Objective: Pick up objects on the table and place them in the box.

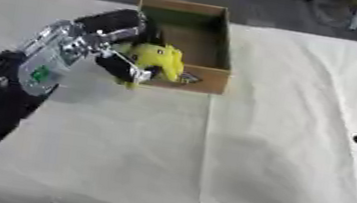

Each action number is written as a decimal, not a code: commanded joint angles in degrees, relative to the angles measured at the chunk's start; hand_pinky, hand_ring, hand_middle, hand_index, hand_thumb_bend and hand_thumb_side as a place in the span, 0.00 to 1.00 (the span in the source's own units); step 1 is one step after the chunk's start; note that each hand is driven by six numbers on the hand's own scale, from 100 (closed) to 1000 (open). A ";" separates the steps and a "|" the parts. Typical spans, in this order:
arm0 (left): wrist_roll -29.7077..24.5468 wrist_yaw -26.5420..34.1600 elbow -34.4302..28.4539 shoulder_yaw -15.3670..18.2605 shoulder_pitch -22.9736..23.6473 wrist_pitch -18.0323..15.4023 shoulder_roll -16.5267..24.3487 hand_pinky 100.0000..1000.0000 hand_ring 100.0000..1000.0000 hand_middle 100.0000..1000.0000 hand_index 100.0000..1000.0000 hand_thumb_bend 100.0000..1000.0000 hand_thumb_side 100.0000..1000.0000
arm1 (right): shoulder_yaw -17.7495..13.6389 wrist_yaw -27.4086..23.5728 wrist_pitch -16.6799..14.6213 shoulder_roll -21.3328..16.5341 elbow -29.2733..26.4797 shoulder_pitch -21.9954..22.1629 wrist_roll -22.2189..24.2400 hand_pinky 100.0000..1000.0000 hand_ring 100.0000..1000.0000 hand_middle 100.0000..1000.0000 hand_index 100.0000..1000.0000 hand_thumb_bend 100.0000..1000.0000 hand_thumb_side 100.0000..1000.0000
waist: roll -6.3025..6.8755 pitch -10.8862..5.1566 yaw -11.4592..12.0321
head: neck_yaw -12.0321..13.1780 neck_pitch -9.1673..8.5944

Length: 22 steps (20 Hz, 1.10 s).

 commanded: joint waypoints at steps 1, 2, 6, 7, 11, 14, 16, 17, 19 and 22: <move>2.56 -1.53 5.74 2.71 -3.41 0.64 0.30 0.46 0.41 0.37 0.59 0.00 0.10 | 0.17 -0.31 -0.01 -1.28 -1.08 -0.47 0.44 0.54 0.76 0.56 0.66 0.00 0.66 | 0.03 -0.73 -0.56 | 0.42 0.34; 3.25 -2.27 8.15 3.30 -4.44 0.47 -0.34 0.47 0.41 0.37 0.59 0.00 0.10 | 0.32 -0.30 0.03 -1.28 -1.09 -0.55 0.57 0.54 0.76 0.56 0.66 0.00 0.66 | 0.07 -0.68 -0.95 | 0.67 0.34; 5.86 -4.92 17.54 5.32 -8.58 -0.24 -3.18 0.50 0.43 0.39 0.61 0.00 0.10 | 0.99 -0.20 0.21 -1.11 -1.14 -0.92 1.21 0.54 0.76 0.56 0.66 0.00 0.66 | 0.12 -0.28 -3.00 | 1.70 0.34; 6.58 -5.71 19.79 5.83 -9.49 -0.53 -3.81 0.50 0.43 0.39 0.61 0.00 0.10 | 1.15 -0.16 0.25 -1.06 -1.16 -0.99 1.37 0.54 0.76 0.56 0.66 0.00 0.66 | 0.11 -0.18 -3.55 | 1.97 0.34; 9.43 -8.35 27.46 7.76 -12.08 -2.38 -5.42 0.53 0.46 0.42 0.63 0.01 0.09 | 1.98 -0.01 0.43 -0.90 -1.37 -1.48 2.12 0.54 0.76 0.56 0.66 0.00 0.67 | 0.18 0.46 -6.33 | 3.36 -0.04; 12.48 -11.28 31.91 9.09 -12.88 -3.62 -5.66 0.57 0.50 0.46 0.68 0.07 0.09 | 2.62 0.18 0.68 -0.58 -1.38 -1.79 2.81 0.54 0.76 0.56 0.66 0.00 0.67 | 0.29 0.99 -8.43 | 4.12 -0.58; 14.38 -13.25 34.02 9.68 -13.08 -4.33 -5.88 0.62 0.56 0.51 0.72 0.20 0.08 | 2.80 0.39 0.74 -0.44 -1.40 -1.83 3.03 0.54 0.76 0.56 0.66 0.00 0.67 | 0.25 1.28 -9.37 | 4.49 -0.79; 15.41 -14.02 34.72 9.96 -13.05 -4.59 -6.04 0.62 0.56 0.52 0.73 0.22 0.08 | 2.83 0.44 0.72 -0.37 -1.46 -1.85 3.08 0.54 0.76 0.56 0.66 0.00 0.67 | 0.20 1.40 -9.73 | 4.68 -0.85; 17.27 -15.37 35.38 10.13 -12.79 -5.33 -6.22 0.73 0.70 0.65 0.82 0.49 0.06 | 2.77 0.49 0.67 -0.28 -1.54 -1.82 3.07 0.54 0.76 0.56 0.66 0.00 0.67 | 0.08 1.59 -10.19 | 4.86 -0.85; 19.82 -16.54 35.10 10.32 -12.43 -6.43 -6.17 0.82 0.83 0.81 0.90 0.76 0.40 | 2.71 0.57 0.65 -0.20 -1.59 -1.77 3.02 0.54 0.76 0.56 0.66 0.00 0.67 | -0.02 1.78 -10.23 | 4.96 -0.87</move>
